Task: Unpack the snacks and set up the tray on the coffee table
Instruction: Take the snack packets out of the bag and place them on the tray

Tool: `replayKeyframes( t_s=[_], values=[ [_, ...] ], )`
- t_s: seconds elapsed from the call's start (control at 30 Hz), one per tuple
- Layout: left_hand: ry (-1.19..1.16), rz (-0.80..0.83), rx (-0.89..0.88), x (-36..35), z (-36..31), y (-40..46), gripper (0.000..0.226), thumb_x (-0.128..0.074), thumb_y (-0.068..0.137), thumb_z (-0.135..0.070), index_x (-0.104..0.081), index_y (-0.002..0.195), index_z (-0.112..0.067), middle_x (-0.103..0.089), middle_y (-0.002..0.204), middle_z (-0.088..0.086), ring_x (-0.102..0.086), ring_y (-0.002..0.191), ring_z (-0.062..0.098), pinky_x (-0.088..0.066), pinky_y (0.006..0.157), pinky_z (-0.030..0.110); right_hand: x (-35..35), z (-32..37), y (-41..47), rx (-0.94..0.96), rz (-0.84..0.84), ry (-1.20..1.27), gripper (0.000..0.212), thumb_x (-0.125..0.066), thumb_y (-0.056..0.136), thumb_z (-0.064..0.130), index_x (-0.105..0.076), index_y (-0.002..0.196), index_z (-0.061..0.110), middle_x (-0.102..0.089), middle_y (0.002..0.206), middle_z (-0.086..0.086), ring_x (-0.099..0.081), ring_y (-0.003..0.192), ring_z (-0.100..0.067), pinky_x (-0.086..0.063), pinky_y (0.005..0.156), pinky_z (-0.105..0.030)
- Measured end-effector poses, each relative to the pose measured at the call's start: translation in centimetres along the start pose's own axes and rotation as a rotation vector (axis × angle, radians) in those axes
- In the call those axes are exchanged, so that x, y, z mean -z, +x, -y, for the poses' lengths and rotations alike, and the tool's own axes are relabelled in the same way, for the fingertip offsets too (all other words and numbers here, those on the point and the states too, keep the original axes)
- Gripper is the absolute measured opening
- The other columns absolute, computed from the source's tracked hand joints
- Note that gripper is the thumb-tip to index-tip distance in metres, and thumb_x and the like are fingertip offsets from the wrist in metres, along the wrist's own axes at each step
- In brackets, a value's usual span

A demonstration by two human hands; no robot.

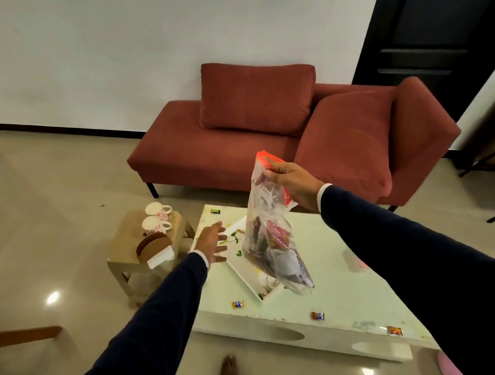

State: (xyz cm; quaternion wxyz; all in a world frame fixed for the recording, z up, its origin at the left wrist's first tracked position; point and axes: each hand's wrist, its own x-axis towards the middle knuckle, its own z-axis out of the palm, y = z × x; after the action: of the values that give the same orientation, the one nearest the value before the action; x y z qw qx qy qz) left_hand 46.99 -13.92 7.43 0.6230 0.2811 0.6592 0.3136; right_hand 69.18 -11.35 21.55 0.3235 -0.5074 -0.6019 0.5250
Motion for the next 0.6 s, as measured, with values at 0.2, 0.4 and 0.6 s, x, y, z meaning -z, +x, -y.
replayKeyframes(
  t_s=[0.2,0.4,0.6],
  values=[
    [-0.225,0.141,0.185,-1.3,1.4,4.1,0.081,-0.036,0.097,-0.074,-0.039,0.154,-0.017,-0.044,0.155,0.02,-0.045,0.14,0.044,-0.041,0.109,0.061,0.1,3.1,5.7,-0.048,-0.02,0.464,0.02,-0.047,0.106,0.015,-0.064,0.11,0.006,-0.068,0.1,-0.009,-0.065,0.082,-0.02,-0.057,0.071,-0.033],
    [-0.465,0.224,0.021,-1.0,-3.9,9.0,0.086,-0.03,0.092,-0.083,-0.054,0.145,-0.02,-0.065,0.134,0.016,-0.065,0.117,0.037,-0.057,0.093,0.055,1.6,4.7,7.3,0.059,-0.019,0.632,0.016,-0.057,0.099,0.022,-0.071,0.101,0.015,-0.074,0.106,-0.008,-0.071,0.09,-0.023,-0.059,0.079,-0.042],
    [-0.57,0.342,-0.073,-1.2,-8.5,12.3,0.086,-0.03,0.089,-0.087,-0.059,0.143,-0.026,-0.077,0.12,0.006,-0.072,0.112,0.03,-0.058,0.087,0.048,6.4,4.1,5.9,-0.04,-0.009,0.756,0.059,-0.079,0.072,0.029,-0.065,0.116,-0.008,-0.066,0.121,-0.025,-0.064,0.115,-0.04,-0.05,0.102,-0.051]
  ],
)
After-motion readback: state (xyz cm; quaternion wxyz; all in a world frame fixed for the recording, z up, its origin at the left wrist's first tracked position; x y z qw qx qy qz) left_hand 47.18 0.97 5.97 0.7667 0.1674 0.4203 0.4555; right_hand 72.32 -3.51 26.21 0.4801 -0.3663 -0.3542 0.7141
